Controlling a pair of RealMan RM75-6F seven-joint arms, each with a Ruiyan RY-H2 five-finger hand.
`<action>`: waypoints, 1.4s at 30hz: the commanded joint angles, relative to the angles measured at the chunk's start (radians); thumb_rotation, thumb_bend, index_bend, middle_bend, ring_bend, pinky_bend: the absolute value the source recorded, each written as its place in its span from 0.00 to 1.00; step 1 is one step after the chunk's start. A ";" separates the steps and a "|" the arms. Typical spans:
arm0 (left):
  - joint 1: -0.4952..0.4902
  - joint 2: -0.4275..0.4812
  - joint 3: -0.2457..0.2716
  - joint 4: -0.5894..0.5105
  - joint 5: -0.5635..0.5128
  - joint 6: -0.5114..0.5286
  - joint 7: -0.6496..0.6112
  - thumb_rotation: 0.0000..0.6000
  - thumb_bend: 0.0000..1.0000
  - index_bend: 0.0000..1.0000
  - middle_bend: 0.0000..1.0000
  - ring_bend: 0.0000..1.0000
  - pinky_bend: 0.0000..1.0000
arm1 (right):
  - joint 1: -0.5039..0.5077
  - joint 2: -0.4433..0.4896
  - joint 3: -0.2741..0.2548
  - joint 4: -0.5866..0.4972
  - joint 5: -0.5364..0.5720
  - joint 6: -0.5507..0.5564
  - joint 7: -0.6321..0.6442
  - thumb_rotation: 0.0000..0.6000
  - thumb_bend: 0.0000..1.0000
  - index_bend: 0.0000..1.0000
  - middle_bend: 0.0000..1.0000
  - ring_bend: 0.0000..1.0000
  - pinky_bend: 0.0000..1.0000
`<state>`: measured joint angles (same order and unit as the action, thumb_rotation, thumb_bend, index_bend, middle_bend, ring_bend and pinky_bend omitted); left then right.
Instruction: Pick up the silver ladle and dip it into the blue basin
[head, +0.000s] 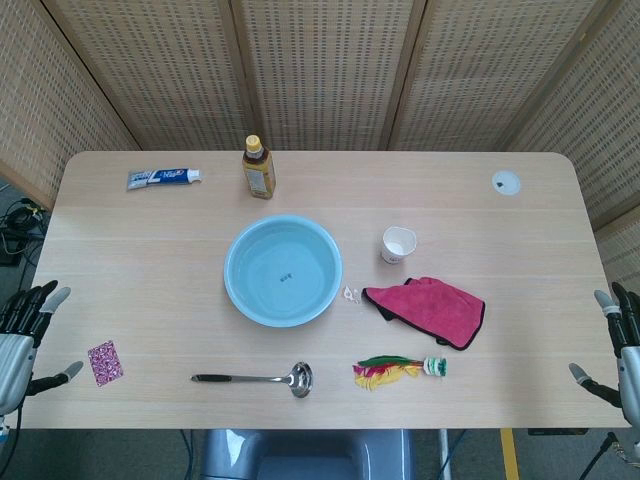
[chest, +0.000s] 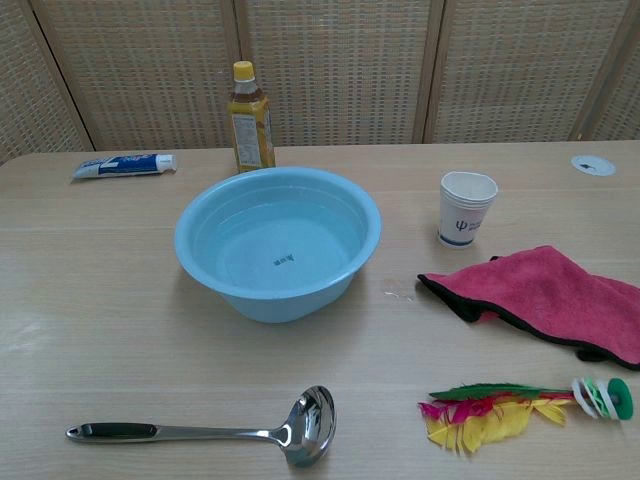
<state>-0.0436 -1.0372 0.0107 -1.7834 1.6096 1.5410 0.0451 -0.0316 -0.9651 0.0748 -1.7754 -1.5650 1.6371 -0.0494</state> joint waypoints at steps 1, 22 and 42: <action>-0.001 0.001 0.000 0.000 -0.001 -0.001 -0.001 1.00 0.00 0.00 0.00 0.00 0.00 | 0.000 0.000 0.000 0.000 0.000 0.000 -0.001 1.00 0.00 0.00 0.00 0.00 0.00; -0.171 -0.143 0.033 0.032 -0.048 -0.363 0.107 1.00 0.00 0.24 0.89 0.85 0.92 | 0.008 -0.002 0.002 -0.005 0.011 -0.017 -0.006 1.00 0.00 0.00 0.00 0.00 0.00; -0.335 -0.382 -0.014 0.013 -0.341 -0.609 0.437 1.00 0.32 0.47 0.90 0.86 0.93 | 0.020 -0.007 0.005 -0.003 0.034 -0.045 -0.014 1.00 0.00 0.00 0.00 0.00 0.00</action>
<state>-0.3523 -1.3854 0.0053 -1.7753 1.3129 0.9556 0.4373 -0.0116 -0.9719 0.0799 -1.7782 -1.5312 1.5921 -0.0635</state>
